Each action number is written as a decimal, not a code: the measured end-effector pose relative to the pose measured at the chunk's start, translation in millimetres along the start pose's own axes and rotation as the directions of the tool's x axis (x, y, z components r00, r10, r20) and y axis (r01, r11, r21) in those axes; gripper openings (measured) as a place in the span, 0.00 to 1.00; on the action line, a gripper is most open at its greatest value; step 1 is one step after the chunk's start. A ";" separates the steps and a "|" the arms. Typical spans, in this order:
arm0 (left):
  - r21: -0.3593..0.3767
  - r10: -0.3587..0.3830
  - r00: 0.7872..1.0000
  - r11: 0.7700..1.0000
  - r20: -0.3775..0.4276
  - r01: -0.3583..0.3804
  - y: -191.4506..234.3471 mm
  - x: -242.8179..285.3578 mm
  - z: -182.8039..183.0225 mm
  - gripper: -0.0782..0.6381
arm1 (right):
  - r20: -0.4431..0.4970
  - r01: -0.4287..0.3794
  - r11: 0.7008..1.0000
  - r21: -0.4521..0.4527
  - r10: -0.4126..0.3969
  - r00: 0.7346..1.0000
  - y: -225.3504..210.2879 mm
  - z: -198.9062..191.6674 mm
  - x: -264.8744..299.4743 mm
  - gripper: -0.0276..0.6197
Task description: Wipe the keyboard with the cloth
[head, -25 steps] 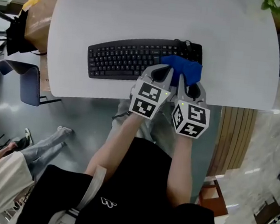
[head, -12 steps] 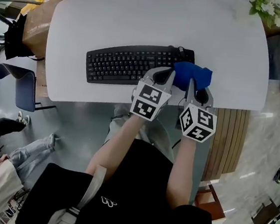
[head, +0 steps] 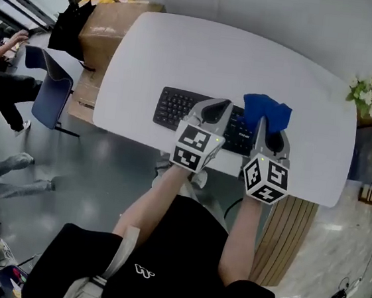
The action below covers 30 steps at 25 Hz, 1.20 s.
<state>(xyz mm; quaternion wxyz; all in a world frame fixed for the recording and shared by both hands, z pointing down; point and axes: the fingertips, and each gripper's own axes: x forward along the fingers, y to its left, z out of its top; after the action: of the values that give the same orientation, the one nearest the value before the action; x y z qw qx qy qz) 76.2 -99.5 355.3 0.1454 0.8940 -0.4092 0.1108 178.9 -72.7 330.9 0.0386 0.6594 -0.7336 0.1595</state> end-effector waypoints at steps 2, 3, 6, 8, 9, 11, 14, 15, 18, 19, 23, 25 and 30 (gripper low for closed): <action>0.001 0.064 0.996 0.998 0.065 -0.064 25.1 -19.9 28.0 0.10 | 0.039 -0.067 0.997 -0.027 0.068 0.997 27.9 21.9 14.4 0.16; 0.002 0.091 0.991 0.996 0.095 -0.092 35.8 -30.9 40.6 0.10 | 0.056 -0.095 0.995 -0.041 0.098 0.994 41.6 31.9 19.3 0.16; -0.002 0.157 0.974 0.987 0.165 -0.158 61.3 -64.0 68.4 0.10 | 0.097 -0.165 0.983 -0.076 0.172 0.980 79.6 57.9 26.5 0.16; -0.006 0.195 0.959 0.980 0.204 -0.198 75.9 -84.8 83.1 0.10 | 0.122 -0.207 0.973 -0.098 0.218 0.968 104.3 73.2 29.0 0.16; -0.009 0.214 0.951 0.976 0.223 -0.217 82.8 -95.0 89.7 0.10 | 0.133 -0.228 0.967 -0.110 0.242 0.961 116.5 79.8 29.9 0.16; -0.016 0.247 0.933 0.968 0.261 -0.251 94.9 -114.0 101.6 0.10 | 0.150 -0.266 0.954 -0.137 0.285 0.947 139.5 91.1 31.9 0.16; -0.020 0.278 0.911 0.958 0.304 -0.286 106.5 -138.4 113.7 0.10 | 0.163 -0.308 0.936 -0.173 0.336 0.928 169.0 101.1 31.7 0.16; -0.019 0.286 0.905 0.955 0.314 -0.295 109.0 -146.0 116.8 0.10 | 0.164 -0.319 0.930 -0.185 0.349 0.923 177.9 103.0 30.1 0.16; -0.007 0.298 0.897 0.950 0.327 -0.313 115.1 -161.2 120.4 0.10 | 0.172 -0.346 0.914 -0.213 0.383 0.907 199.2 109.9 24.6 0.16; -0.005 0.299 0.894 0.949 0.333 -0.316 116.0 -164.1 122.1 0.10 | 0.175 -0.352 0.910 -0.221 0.392 0.903 203.9 112.5 23.3 0.16; -0.002 0.299 0.885 0.948 0.357 -0.319 116.3 -167.6 132.1 0.10 | 0.184 -0.363 0.899 -0.246 0.411 0.893 212.3 120.7 21.3 0.16; 0.007 0.288 0.885 0.950 0.366 -0.311 114.6 -167.0 137.2 0.10 | 0.191 -0.359 0.899 -0.251 0.409 0.892 213.3 124.4 20.9 0.16; 0.028 0.268 0.885 0.953 0.382 -0.301 110.4 -168.4 146.8 0.10 | 0.206 -0.350 0.900 -0.259 0.406 0.891 215.5 131.8 17.3 0.16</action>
<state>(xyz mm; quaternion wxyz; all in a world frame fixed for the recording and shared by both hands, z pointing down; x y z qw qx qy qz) -104.5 -102.0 183.6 0.0083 0.8342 -0.5508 -0.0237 -14.2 -109.7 171.3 -0.0169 0.5100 -0.8600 -0.0022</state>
